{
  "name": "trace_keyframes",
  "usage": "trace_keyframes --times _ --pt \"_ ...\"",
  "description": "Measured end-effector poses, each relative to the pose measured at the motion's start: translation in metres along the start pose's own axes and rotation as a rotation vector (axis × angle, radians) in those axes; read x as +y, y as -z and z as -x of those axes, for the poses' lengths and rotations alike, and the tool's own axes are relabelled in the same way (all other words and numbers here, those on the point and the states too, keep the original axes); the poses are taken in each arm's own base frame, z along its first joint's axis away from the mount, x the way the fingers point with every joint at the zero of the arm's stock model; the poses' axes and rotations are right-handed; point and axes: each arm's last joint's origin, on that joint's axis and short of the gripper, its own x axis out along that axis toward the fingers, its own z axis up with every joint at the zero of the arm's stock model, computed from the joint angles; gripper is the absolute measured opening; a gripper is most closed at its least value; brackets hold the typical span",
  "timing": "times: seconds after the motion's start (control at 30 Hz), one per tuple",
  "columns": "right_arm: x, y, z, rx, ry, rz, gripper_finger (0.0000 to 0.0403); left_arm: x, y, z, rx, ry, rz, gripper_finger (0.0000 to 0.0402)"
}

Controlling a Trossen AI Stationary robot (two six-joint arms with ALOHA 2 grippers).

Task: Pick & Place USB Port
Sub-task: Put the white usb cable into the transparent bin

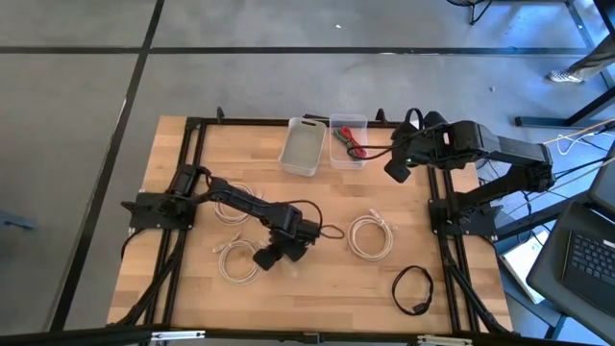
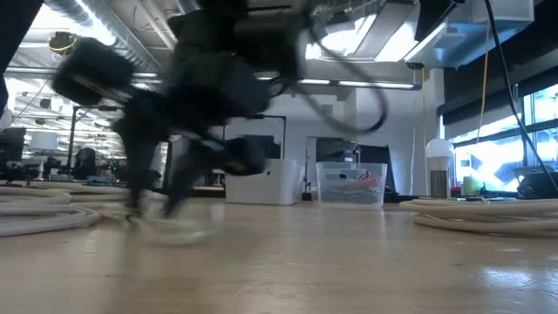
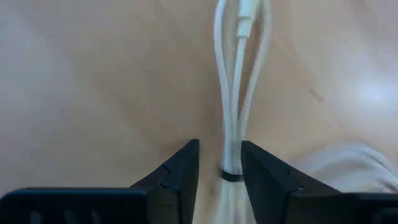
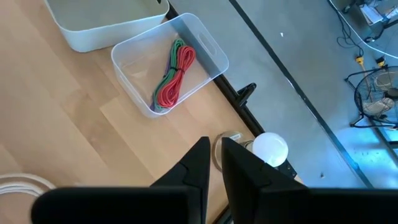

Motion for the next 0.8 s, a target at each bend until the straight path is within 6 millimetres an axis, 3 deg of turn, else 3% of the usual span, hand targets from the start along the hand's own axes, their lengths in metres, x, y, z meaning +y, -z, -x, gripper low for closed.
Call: trace_keyframes --times 0.27,0.67,0.8 --pt "0.000 0.000 0.000 -0.004 0.004 -0.004 0.0043 -0.009 0.008 0.003 0.072 0.066 0.027 0.0090" --pt "0.000 0.000 0.000 -0.002 0.000 -0.004 0.0043 -0.012 0.016 -0.015 0.043 0.068 -0.018 0.0109" --pt "0.000 0.000 0.000 -0.001 0.000 -0.004 0.0043 -0.012 0.017 -0.016 0.057 0.041 -0.085 0.0086"
